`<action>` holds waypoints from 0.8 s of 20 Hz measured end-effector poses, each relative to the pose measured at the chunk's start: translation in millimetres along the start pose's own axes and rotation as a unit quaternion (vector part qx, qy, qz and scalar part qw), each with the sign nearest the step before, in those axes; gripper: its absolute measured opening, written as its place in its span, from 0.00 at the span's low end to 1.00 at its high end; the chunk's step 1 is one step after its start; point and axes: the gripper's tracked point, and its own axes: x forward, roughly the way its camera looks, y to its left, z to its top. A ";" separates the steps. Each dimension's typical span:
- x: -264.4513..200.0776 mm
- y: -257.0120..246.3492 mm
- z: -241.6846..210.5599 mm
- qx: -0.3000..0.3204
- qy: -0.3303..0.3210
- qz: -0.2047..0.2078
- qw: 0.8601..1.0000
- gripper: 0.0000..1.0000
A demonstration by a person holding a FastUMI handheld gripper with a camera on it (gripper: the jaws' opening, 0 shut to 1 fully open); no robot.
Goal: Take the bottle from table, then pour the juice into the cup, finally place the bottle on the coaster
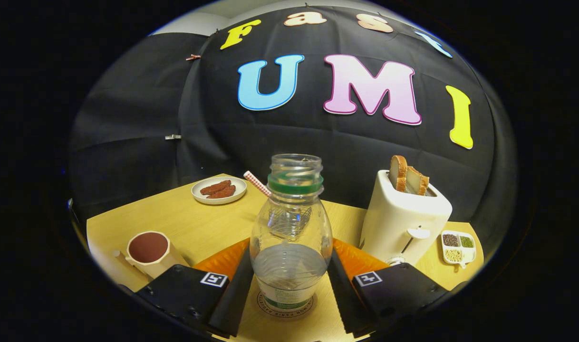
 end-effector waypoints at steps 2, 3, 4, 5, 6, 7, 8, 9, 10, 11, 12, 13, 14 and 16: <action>-4.7 -3.0 3.3 -0.003 0.001 -0.002 1.000 0.90; -5.2 -5.5 4.9 -0.008 -0.002 -0.006 1.000 1.00; -12.0 -4.6 8.7 -0.011 -0.005 -0.007 1.000 1.00; -16.8 -4.1 13.1 -0.014 -0.008 -0.007 1.000 1.00; -22.6 -5.1 15.8 -0.018 -0.010 -0.010 1.000 1.00; -29.1 -5.0 20.7 -0.020 -0.014 -0.012 1.000 0.99; -36.5 -2.2 26.8 -0.023 -0.020 -0.010 0.999 0.98; -43.9 0.1 34.6 -0.030 -0.027 -0.009 0.999 0.98; -52.9 -0.7 42.3 -0.038 -0.034 -0.014 0.999 0.98; -61.4 -5.4 50.8 -0.046 -0.038 -0.031 0.998 0.98; -72.1 -8.6 60.8 -0.051 -0.048 -0.044 0.997 0.98; -82.7 -3.6 75.3 -0.052 -0.060 -0.048 0.996 0.98; -95.2 1.2 88.8 -0.055 -0.069 -0.056 0.995 0.98; -119.1 4.6 115.0 -0.071 -0.084 -0.077 0.991 0.98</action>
